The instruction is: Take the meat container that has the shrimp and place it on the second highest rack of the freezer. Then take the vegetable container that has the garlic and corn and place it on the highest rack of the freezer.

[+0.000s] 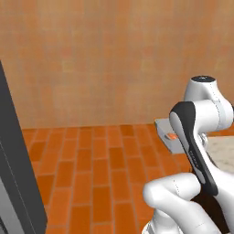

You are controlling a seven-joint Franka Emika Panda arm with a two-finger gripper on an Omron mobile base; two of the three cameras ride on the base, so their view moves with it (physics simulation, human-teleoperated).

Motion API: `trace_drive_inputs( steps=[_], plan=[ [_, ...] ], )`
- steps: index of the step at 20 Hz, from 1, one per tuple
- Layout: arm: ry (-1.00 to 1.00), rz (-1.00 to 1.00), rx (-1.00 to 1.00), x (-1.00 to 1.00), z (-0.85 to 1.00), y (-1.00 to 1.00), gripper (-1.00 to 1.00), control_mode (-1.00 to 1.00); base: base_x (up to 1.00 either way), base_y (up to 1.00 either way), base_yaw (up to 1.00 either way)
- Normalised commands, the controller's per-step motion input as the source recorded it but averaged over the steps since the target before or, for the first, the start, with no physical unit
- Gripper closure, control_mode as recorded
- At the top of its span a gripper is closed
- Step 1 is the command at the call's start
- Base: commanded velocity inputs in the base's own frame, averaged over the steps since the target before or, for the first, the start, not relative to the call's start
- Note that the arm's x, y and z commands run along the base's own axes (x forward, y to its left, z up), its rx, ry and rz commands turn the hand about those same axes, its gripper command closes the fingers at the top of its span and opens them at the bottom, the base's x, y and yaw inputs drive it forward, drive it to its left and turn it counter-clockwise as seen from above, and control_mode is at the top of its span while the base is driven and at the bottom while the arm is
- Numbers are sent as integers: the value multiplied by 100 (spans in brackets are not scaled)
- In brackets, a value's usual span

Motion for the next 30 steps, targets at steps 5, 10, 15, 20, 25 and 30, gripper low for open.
trace_drive_inputs(
  steps=[5, 10, 15, 20, 25, 30],
  plan=[
    [0, 0, 0, 0, 0, 0, 100, 100, 84, -46, 25],
    [0, 0, 0, 0, 0, 0, 100, 100, 0, -4, 99],
    [0, 0, 0, 0, 0, 0, 100, 100, 43, -14, 86],
    [0, 0, 0, 0, 0, 0, 100, 100, 37, -29, 48],
    [0, 0, 0, 0, 0, 0, 100, 100, 0, -6, 47],
    [0, 0, 0, 0, 0, 0, 100, 100, 0, -33, 57]
  ],
)
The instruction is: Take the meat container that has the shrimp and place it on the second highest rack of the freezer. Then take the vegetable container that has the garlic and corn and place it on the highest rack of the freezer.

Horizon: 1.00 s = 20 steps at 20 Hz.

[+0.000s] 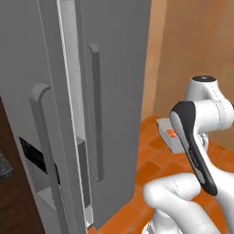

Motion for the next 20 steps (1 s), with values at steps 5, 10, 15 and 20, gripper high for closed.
trace_drive_inputs(
  steps=[5, 10, 15, 20],
  plan=[
    [0, 0, 0, 0, 0, 0, 100, 100, 25, -12, 46],
    [0, 0, 0, 0, 0, 0, 100, 100, 20, -39, 54],
    [0, 0, 0, 0, 0, 0, 100, 100, 4, -20, 62],
    [0, 0, 0, 0, 0, 0, 100, 100, 1, -1, 49]
  ],
)
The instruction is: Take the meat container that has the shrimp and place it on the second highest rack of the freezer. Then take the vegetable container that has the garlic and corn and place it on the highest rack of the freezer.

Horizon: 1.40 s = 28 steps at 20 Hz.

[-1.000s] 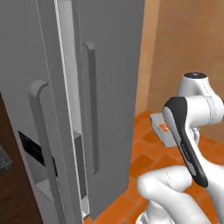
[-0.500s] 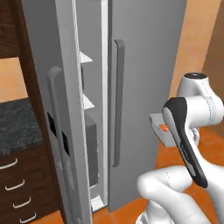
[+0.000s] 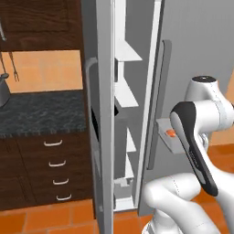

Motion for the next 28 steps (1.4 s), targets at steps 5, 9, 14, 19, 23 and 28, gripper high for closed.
trace_drive_inputs(
  steps=[5, 9, 14, 19, 23, 28],
  plan=[
    [0, 0, 0, 0, 0, 0, 100, 100, 15, 6, 29],
    [0, 0, 0, 0, 0, 0, 100, 100, 21, 0, 37],
    [0, 0, 0, 0, 0, 0, 100, 100, 18, 0, 43],
    [0, 0, 0, 0, 0, 0, 100, 100, 19, -5, 31],
    [0, 0, 0, 0, 0, 0, 100, 100, 4, -44, 3],
    [0, 0, 0, 0, 0, 0, 100, 100, 57, -51, 0]
  ],
)
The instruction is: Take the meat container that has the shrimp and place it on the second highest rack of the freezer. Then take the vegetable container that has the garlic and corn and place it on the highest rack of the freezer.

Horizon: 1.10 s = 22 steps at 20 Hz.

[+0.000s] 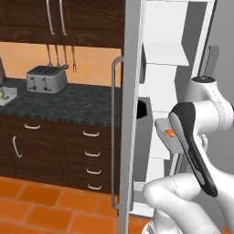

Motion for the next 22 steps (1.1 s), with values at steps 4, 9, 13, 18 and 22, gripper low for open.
trace_drive_inputs(
  steps=[4, 9, 13, 18, 22],
  plan=[
    [0, 0, 0, 0, 0, 0, 100, 100, 62, -36, 0],
    [0, 0, 0, 0, 0, 0, 100, 100, 41, -4, 2],
    [0, 0, 0, 0, 0, 0, 100, 100, 35, 4, 10],
    [0, 0, 0, 0, 0, 0, 100, 100, 21, 16, 6],
    [0, 0, 0, 0, 0, 0, 100, 100, 9, 26, 2]
  ],
)
